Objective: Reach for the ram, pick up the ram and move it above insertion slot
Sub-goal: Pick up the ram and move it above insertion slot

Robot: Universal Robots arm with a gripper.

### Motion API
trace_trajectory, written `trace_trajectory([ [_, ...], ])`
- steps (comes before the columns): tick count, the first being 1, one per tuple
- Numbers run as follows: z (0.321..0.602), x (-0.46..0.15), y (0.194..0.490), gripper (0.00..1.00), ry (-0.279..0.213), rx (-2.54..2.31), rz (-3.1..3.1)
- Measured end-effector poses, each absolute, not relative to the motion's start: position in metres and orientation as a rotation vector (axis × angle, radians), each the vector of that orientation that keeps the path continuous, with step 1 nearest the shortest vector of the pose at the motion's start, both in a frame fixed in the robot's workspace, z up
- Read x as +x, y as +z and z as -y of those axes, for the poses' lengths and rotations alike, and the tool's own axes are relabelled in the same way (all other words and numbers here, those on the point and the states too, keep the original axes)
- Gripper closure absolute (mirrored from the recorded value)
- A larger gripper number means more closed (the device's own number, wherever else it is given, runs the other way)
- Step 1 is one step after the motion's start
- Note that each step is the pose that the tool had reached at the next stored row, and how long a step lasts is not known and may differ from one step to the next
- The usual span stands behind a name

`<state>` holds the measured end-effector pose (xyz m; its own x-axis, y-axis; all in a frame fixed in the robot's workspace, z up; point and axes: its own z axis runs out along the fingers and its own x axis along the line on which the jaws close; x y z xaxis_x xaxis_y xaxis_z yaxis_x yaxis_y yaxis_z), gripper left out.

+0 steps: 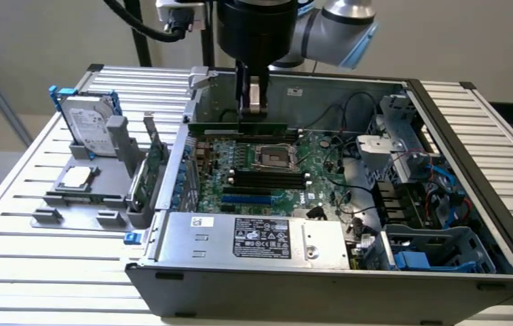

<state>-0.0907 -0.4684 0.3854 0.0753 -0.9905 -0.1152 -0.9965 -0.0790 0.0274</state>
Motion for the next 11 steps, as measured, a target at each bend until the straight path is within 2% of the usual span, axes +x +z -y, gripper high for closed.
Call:
trace_trajectory([
  [11,0.438,-0.071,0.384,0.87,0.143,-2.267,-2.101],
])
